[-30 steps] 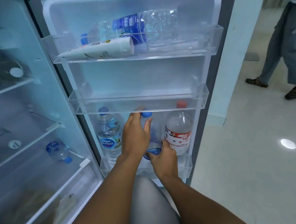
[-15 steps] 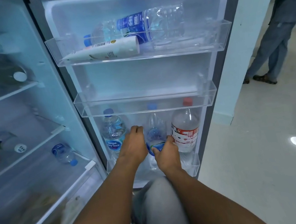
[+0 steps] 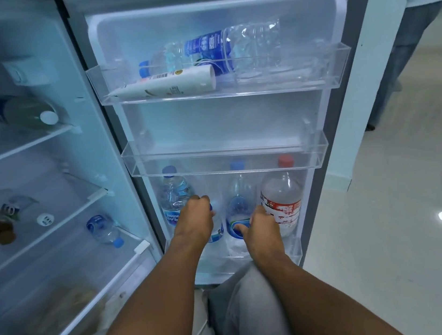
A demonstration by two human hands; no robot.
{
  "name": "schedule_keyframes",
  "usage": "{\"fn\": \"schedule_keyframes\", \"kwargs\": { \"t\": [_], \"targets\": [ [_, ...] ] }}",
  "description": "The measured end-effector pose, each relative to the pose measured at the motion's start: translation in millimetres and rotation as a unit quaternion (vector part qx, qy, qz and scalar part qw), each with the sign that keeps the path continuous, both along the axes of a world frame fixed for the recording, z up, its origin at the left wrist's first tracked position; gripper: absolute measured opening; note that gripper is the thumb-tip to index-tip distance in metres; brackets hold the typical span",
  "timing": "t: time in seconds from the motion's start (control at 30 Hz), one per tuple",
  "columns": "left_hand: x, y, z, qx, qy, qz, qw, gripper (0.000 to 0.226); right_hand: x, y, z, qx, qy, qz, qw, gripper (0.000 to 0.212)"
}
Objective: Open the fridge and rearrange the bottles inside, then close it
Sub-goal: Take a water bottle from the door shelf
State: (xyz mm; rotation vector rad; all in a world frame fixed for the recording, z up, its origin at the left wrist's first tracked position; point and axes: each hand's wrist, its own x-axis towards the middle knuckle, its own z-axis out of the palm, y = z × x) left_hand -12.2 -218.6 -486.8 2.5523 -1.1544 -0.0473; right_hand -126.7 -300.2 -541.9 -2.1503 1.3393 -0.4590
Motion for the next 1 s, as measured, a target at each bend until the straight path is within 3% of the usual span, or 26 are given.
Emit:
{"fn": "schedule_keyframes", "kwargs": {
  "t": [0.13,0.27,0.33,0.47,0.53,0.73,0.9,1.0],
  "targets": [
    [-3.8,14.7,3.2,-0.013,-0.007,-0.002,1.000,0.022,2.8,6.9,2.3,0.000,-0.013,0.011,1.000,0.037],
    [-8.5,27.6,18.9,-0.039,-0.019,-0.005,0.999,0.022,6.1,16.8,2.6,0.028,0.001,0.054,0.998,0.039],
    [-10.7,33.8,31.5,-0.059,-0.029,-0.007,0.998,0.023,6.8,24.2,2.5,0.056,0.016,0.100,0.993,0.046],
    [-6.5,52.4,60.2,-0.101,-0.041,0.001,0.994,0.022,11.0,44.0,9.5,0.053,0.041,0.185,0.980,0.079],
    [0.0,63.8,75.0,-0.115,-0.044,0.018,0.992,0.022,16.4,53.6,15.4,0.060,0.023,0.206,0.976,0.082],
    [20.4,106.6,103.7,-0.151,-0.041,0.077,0.985,0.024,47.6,88.5,36.7,0.054,-0.049,0.254,0.964,0.078],
    [34.0,164.8,115.2,-0.165,-0.044,0.135,0.976,0.024,85.3,135.7,45.3,0.053,-0.073,0.253,0.963,0.051],
    [42.2,197.5,128.2,-0.188,-0.042,0.158,0.968,0.021,104.9,163.3,55.4,0.032,-0.086,0.280,0.956,0.046]
  ]
}}
